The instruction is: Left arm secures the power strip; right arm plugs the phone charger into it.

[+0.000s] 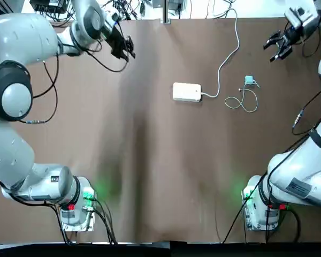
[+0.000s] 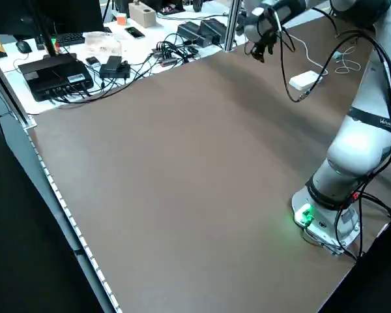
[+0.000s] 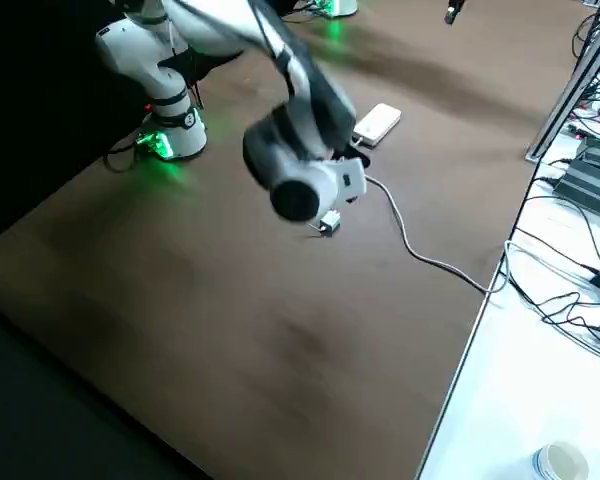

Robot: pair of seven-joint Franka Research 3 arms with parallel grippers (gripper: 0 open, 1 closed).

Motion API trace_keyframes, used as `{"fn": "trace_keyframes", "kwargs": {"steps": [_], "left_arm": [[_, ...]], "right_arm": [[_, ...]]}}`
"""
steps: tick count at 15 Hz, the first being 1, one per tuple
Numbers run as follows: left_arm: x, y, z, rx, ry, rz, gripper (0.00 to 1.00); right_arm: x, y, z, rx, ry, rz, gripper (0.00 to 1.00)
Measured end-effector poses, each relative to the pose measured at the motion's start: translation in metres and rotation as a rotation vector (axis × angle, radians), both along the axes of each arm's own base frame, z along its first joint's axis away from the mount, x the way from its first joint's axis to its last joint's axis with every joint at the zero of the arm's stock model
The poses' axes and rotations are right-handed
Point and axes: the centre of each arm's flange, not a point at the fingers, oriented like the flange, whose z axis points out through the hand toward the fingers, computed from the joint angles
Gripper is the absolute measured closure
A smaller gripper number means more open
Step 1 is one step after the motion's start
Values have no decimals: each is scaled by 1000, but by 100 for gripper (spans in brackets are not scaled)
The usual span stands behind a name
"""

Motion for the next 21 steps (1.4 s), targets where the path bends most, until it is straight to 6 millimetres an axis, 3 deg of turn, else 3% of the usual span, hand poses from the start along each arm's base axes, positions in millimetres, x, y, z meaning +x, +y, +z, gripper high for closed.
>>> {"fn": "trace_keyframes", "kwargs": {"steps": [3,5,6,11,12,17,21], "left_arm": [[-15,-31,-22,-41,11,2,74],[-21,-50,-31,-66,7,7,93],[-23,-59,-38,-74,-6,13,95],[-40,-100,-88,-113,-31,61,99],[-46,-111,-104,-123,-48,80,99],[-61,-140,-128,-154,-76,109,99],[-75,-187,-137,-193,-124,122,99]], "right_arm": [[-8,-8,-56,92,7,5,0],[-15,-12,-81,145,5,-14,0],[-19,-14,-90,175,-10,-25,0],[-38,-28,-120,277,-151,-69,0],[-44,-25,-136,311,-172,-81,0],[-52,-17,-178,383,-201,-131,0],[-57,-14,-203,404,-200,-156,0]]}}
